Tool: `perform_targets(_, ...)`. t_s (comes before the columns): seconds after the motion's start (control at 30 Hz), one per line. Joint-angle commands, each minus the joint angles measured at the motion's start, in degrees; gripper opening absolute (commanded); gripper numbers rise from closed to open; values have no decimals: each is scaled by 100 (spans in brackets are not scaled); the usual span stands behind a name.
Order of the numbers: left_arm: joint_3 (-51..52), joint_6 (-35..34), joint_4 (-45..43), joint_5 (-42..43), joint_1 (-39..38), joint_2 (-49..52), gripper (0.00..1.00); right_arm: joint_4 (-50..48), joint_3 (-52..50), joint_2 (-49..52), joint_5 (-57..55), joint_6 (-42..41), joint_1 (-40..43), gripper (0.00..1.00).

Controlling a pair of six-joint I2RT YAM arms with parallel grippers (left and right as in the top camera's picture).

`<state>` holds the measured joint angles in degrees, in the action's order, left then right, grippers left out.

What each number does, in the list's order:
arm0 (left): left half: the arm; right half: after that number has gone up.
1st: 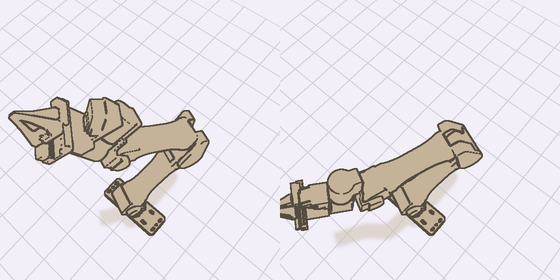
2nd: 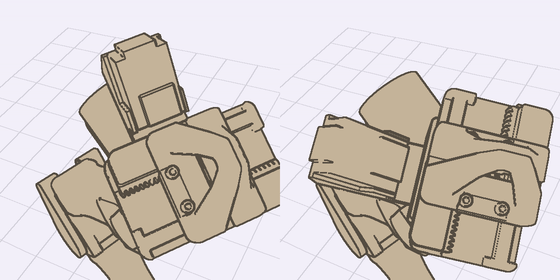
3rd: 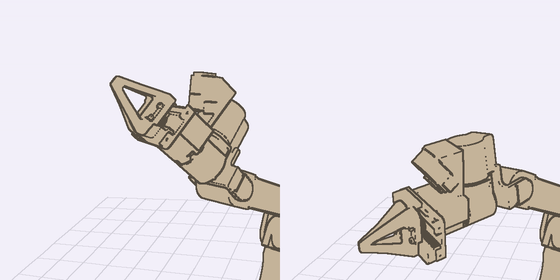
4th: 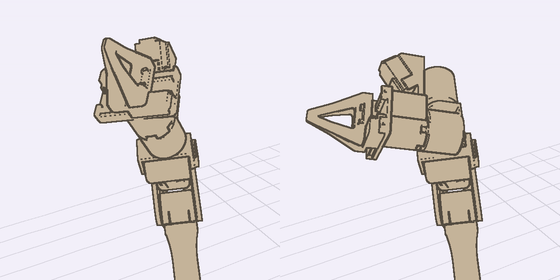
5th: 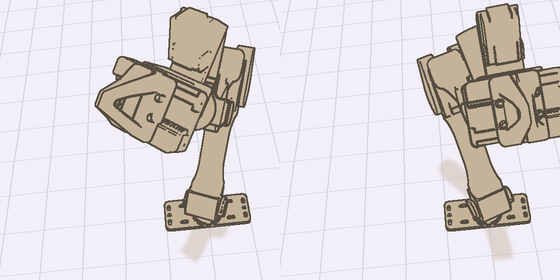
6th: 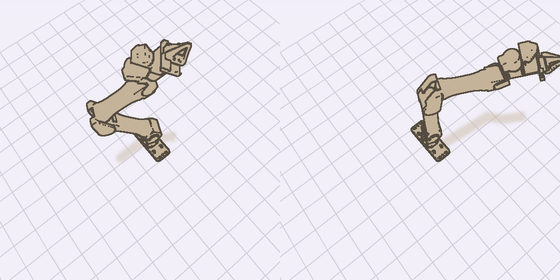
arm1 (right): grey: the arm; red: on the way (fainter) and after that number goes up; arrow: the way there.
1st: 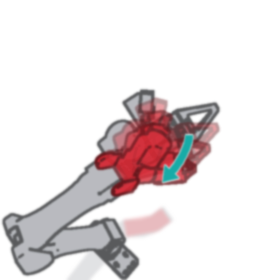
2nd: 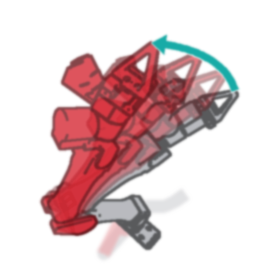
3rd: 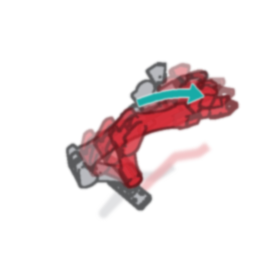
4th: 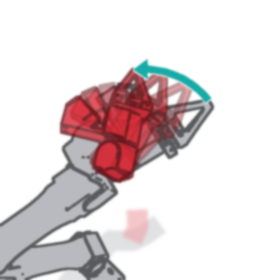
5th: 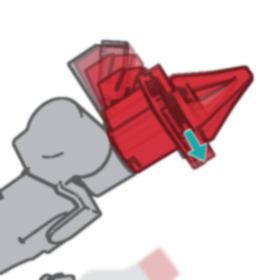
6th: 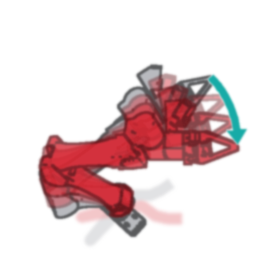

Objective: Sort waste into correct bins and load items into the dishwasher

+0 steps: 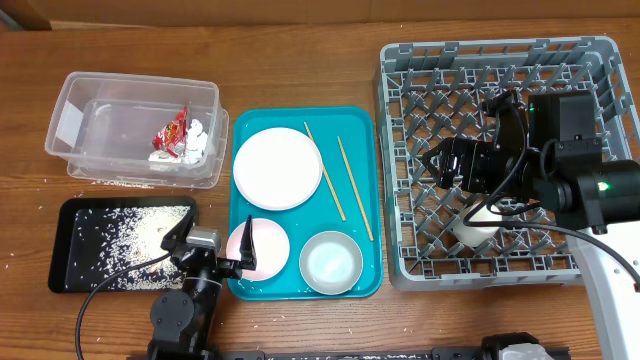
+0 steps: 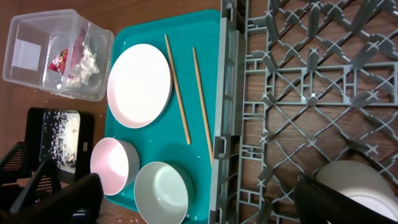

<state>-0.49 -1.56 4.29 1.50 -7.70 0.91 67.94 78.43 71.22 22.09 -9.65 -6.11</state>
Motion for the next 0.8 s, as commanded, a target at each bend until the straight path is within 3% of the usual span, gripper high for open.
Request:
perform_targets(0.0,22,-101,13,-20,61,-28,100,-35,105,-9,4,4,-31,100)
perform_targets(0.2,22,-101,13,-20,61,-28,100,-643,105,-9,251,0,-31,100)
perform_targets(0.3,22,-103,13,-20,61,-28,100,-785,103,24,931,-503,-35,100)
perform_targets(0.43,22,-103,13,-20,61,-28,100,-876,103,138,1307,-514,-339,100)
perform_targets(0.6,22,-103,13,-20,61,-28,100,-730,15,407,-433,-826,-1982,99)
perform_targets(0.63,22,-103,13,-20,61,-28,100,-686,13,636,-1429,-1134,-2675,91)
perform_targets(0.77,22,-101,13,-20,61,-28,100,-745,13,1235,-2850,-1661,-3499,73)
